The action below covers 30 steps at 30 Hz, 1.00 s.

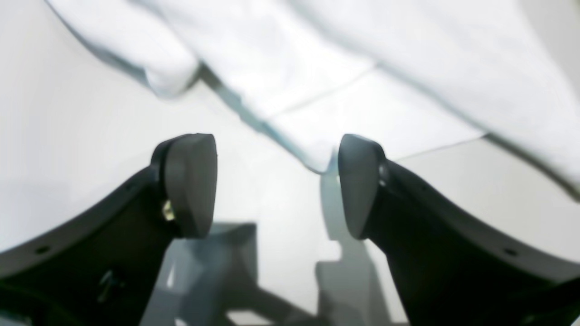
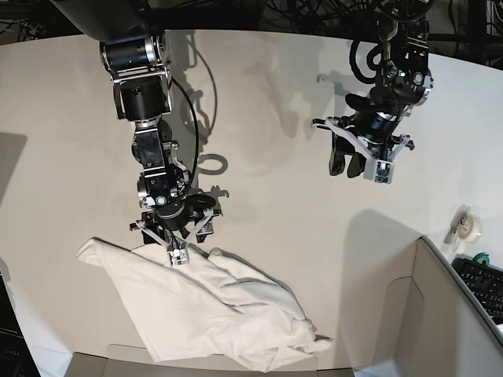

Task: Layout the t-shirt on the table in an organized manner, then fold the t-shirt properly
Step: 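Lower the right gripper onto the white t-shirt and grasp the fabric, then lift and drag the grasped shirt with the right gripper to spread it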

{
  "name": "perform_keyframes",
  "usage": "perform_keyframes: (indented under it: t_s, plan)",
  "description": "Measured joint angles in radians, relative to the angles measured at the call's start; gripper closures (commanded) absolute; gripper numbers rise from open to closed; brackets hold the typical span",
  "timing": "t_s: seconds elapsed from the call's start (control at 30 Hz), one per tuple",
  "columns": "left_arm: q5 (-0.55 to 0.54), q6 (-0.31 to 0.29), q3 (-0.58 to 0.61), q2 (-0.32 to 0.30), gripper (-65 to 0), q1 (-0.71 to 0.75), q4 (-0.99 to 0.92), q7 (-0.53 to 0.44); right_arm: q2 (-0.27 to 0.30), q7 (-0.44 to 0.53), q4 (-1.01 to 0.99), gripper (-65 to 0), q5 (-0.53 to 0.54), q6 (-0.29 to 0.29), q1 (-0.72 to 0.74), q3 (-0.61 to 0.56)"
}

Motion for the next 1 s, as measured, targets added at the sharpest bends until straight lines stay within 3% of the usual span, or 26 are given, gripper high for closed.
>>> perform_keyframes:
  t_s: [0.27, 0.47, 0.53, 0.63, 0.67, 0.77, 0.93, 0.97, 1.0]
  plan:
    - [-0.001, 0.000, 0.005, 0.002, -19.7, 0.000, -0.001, 0.000, 0.006, 0.004, -0.036, -41.4, -0.004, -0.003, 0.046, 0.000]
    - [0.000, 0.000, 0.003, 0.002, -19.7, 0.010, -0.001, -0.005, 0.005, 0.018, -0.189, -39.9, -0.008, 0.000, 0.134, 0.000]
    - [0.000, 0.000, 0.002, 0.002, -19.6, 0.023, -0.001, 0.004, 0.004, 0.065, -0.220, -31.2, -0.007, 0.000, 0.141, 0.000]
    - [0.000, 0.000, 0.002, 0.002, -19.5, 0.027, -0.001, 0.004, 0.002, 0.069, -0.230, -5.5, -0.004, 0.004, 0.140, -0.040]
    - [0.000, 0.000, 0.002, 0.002, -19.3, 0.027, -0.001, 0.002, 0.003, 0.065, -0.226, 0.0, -0.008, 0.003, 0.133, -0.066]
    - [0.000, 0.000, 0.001, 0.001, -15.8, 0.047, 0.000, -0.006, 0.011, 0.088, -0.174, 0.0, -0.018, -0.029, 0.080, -0.152]
    - [0.000, -0.004, -0.034, 0.002, -12.2, 0.082, 0.002, -0.008, 0.083, -0.071, 0.240, 0.0, -0.023, -0.027, -0.177, -0.239]
    - [-0.001, -0.003, -0.049, 0.001, -12.2, 0.084, 0.003, -0.010, 0.095, -0.121, 0.336, 0.0, -0.022, -0.023, -0.233, -0.248]
    - [0.001, 0.000, -0.063, 0.001, -12.2, 0.092, 0.004, -0.012, 0.113, -0.238, 0.461, 0.0, -0.021, -0.015, -0.303, -0.259]
